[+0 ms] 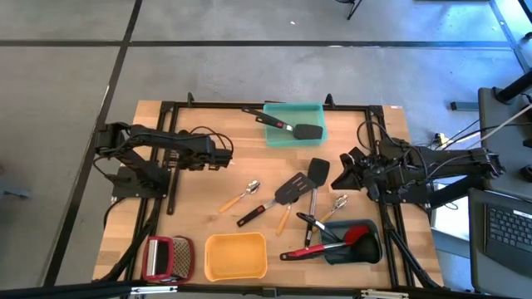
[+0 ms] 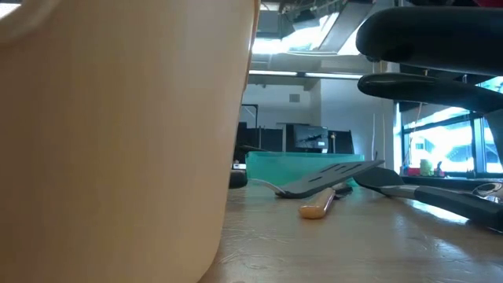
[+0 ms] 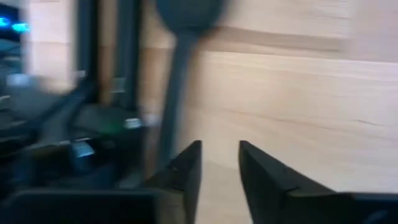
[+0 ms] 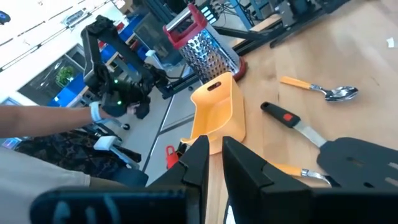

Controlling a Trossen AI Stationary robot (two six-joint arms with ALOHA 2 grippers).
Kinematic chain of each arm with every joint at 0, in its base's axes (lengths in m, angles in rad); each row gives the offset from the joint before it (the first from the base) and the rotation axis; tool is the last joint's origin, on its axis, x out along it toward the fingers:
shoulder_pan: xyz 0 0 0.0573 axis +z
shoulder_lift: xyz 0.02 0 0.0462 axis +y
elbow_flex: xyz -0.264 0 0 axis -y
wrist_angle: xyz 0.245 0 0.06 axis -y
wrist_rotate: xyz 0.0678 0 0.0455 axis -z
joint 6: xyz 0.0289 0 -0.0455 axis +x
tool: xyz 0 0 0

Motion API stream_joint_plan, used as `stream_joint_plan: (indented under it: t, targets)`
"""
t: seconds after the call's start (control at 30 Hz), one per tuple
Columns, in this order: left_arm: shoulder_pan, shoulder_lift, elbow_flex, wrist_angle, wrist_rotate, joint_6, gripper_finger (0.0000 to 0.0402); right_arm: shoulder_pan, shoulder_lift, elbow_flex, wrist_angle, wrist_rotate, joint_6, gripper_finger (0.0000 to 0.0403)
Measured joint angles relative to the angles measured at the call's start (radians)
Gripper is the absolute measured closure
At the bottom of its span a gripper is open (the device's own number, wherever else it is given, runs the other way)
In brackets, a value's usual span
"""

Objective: Pick & Place Kitchen Items
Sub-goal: Put the yellow spoon into the yellow bin

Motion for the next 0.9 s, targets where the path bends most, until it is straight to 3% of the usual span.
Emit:
stream_joint_plan:
  t: [0.23, 0.37, 0.5, 0.67, 0.9]
  targets:
    - [-0.001, 0.000, 0.006, 0.394, 0.047, 0.218, 0.0223, -0.030, 0.012, 0.000, -0.002, 0.001, 0.022, 0.0355]
    - [-0.014, 0.000, 0.006, 0.673, 0.192, 0.419, 0.0213, -0.068, 0.042, 0.000, -0.010, 0.014, 0.042, 0.0355]
    - [-0.034, 0.000, 0.006, 0.869, 0.321, 0.513, 0.0214, -0.108, 0.095, 0.000, -0.035, 0.053, 0.048, 0.0355]
    - [-0.087, 0.000, 0.006, 0.975, 0.386, 0.594, 0.0216, -0.155, 0.197, 0.000, -0.039, 0.108, 0.028, 0.0354]
    - [-0.193, 0.000, 0.006, 1.032, 0.389, 0.619, 0.0217, -0.195, 0.361, 0.000, -0.025, -0.008, 0.002, 0.0354]
